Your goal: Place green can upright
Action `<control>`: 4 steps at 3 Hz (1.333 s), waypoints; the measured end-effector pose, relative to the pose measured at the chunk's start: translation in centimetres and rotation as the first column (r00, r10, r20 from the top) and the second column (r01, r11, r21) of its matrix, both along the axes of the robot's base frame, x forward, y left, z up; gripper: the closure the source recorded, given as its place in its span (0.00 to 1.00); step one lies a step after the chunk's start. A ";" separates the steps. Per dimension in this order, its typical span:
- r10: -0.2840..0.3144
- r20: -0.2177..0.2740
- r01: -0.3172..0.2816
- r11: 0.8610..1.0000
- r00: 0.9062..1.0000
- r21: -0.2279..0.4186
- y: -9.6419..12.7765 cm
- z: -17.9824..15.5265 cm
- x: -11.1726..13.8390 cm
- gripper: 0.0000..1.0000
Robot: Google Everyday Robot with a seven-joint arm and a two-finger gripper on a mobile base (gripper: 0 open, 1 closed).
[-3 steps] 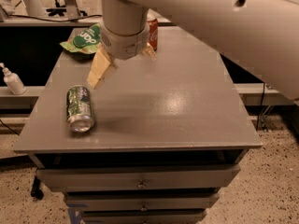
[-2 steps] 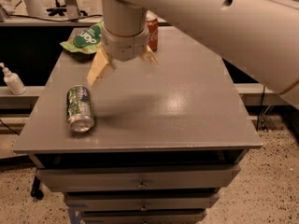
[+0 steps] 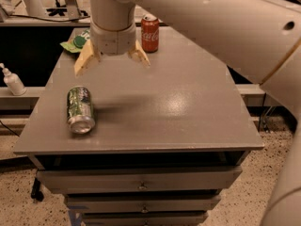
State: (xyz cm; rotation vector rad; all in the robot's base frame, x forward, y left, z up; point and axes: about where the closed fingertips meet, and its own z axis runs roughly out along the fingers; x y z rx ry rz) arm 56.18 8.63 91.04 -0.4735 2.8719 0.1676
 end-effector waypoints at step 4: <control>0.036 -0.027 -0.035 0.998 0.999 0.042 10.6 -2.1 0.0 0.00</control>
Offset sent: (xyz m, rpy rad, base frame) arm 0.0247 0.0993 -0.0188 0.0321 0.0094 0.0036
